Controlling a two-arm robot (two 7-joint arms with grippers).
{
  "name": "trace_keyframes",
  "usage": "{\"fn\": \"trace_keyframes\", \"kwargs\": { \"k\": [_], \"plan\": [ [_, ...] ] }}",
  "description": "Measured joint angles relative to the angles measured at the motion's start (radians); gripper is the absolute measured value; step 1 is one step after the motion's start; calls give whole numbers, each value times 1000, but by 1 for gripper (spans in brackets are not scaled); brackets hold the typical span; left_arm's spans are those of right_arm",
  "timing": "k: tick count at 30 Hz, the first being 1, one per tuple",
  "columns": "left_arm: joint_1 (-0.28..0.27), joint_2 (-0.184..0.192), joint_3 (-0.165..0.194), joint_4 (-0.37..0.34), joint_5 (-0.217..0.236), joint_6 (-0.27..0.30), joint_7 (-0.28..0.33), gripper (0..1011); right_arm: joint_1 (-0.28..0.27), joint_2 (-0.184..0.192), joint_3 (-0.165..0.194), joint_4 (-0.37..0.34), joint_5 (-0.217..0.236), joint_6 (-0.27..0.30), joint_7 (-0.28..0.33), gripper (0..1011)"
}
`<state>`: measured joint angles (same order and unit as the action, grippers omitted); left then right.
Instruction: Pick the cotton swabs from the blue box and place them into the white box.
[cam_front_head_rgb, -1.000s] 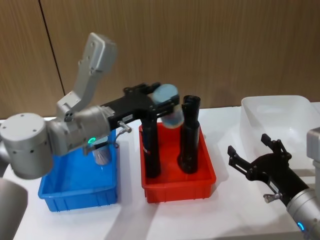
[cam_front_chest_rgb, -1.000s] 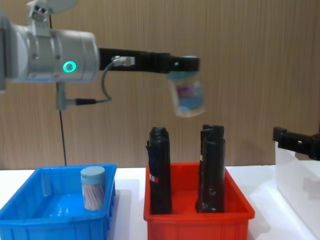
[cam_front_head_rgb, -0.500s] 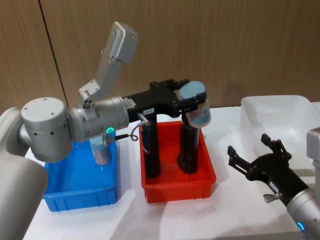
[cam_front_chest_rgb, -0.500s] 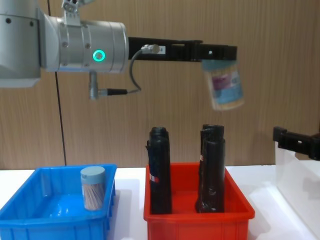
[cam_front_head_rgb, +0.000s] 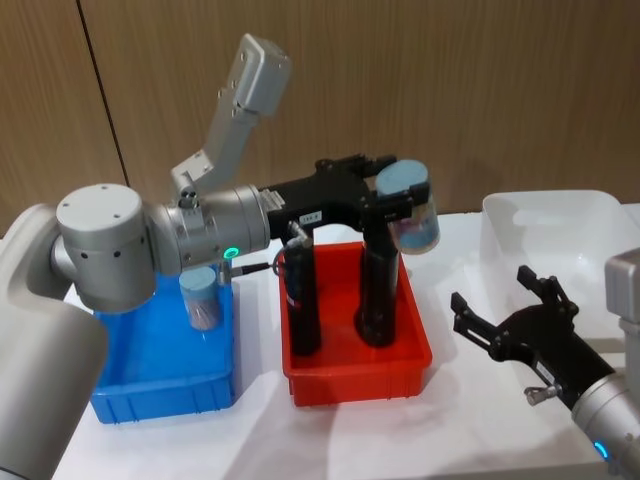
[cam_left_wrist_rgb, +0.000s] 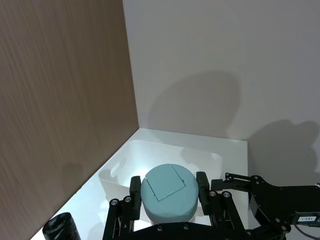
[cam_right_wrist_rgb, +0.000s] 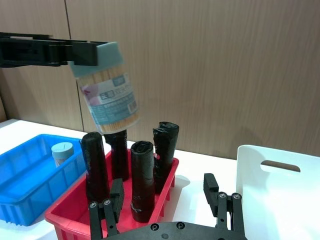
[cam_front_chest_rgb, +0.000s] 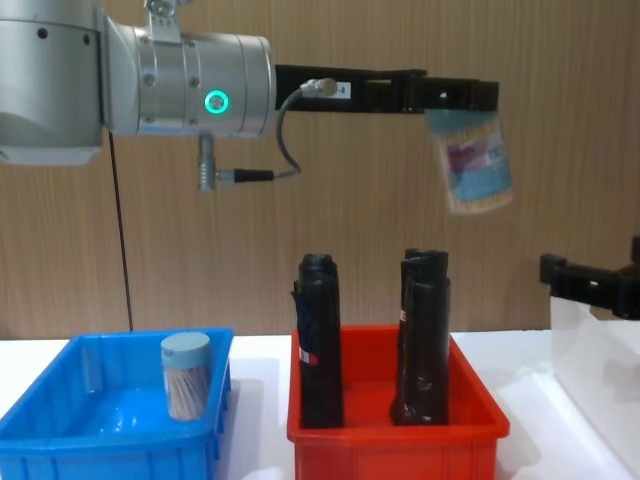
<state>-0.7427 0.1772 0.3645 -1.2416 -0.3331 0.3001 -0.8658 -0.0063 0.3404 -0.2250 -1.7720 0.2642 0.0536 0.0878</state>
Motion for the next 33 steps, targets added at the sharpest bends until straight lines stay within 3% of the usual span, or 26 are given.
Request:
{"fn": "trace_keyframes", "kwargs": {
  "k": [16,33],
  "plan": [
    [-11,-7,3,12,-2,-1,-14,669,42,12,-2,-30,-79,75,94,1002],
    [-13,-8,5,16,-2,-1,-18,669,125,-11,-3,-16,-128,129,152,1002]
  ]
}}
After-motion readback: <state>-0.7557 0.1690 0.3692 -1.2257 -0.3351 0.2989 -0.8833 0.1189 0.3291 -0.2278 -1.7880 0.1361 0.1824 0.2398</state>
